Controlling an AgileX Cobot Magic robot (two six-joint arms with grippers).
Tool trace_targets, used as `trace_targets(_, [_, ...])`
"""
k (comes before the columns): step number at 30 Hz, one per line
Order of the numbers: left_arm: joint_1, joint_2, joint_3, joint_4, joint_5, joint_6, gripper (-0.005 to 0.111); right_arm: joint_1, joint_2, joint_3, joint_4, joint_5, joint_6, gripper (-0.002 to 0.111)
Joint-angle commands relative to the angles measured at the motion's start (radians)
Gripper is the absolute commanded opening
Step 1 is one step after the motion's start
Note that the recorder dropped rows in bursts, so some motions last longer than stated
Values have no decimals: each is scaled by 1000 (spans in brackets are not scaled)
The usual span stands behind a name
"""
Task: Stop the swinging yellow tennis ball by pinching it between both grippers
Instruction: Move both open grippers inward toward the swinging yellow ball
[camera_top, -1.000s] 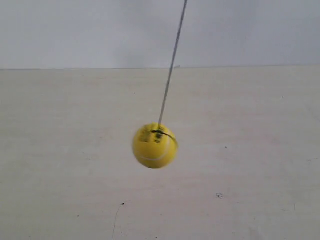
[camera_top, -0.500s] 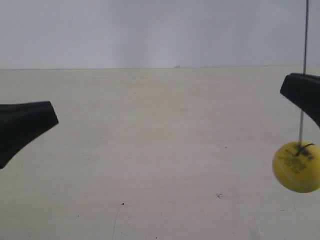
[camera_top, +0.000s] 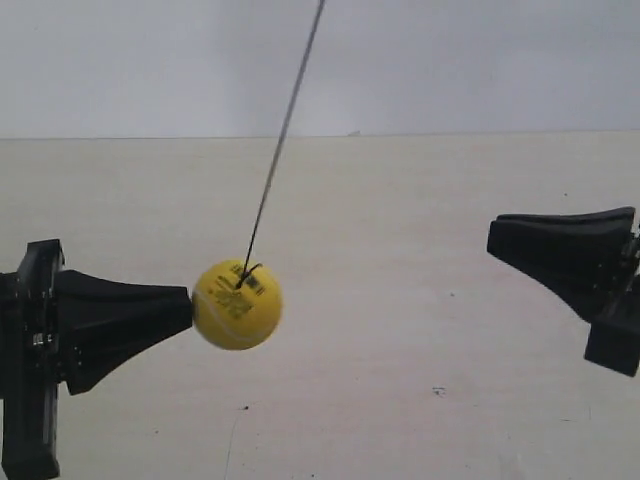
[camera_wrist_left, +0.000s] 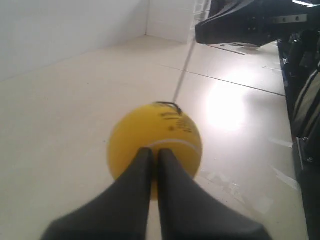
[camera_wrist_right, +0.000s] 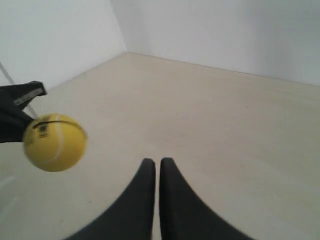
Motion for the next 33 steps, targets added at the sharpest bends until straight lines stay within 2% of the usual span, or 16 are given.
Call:
trace_targets(1, [-44,7,-6,-15,-15,30,5,77,67,-6,-13,-71,-62,0])
trace_targets(5, [-75,7,-6,-15,-15,32,5,190,126,-6,-13,-66,-145,0])
trace_targets(10, [-78,7,-6,-21,-15,32,5,260,148,-6,10,83,-169,0])
trace_targets(30, [-78,7,-6,-14,-15,32,5,271,148,-6,39,88,-190,0])
trace_targets(33, [-118,7,-6,-34,-15,32,5,271,148,-6,63,81,-193,0])
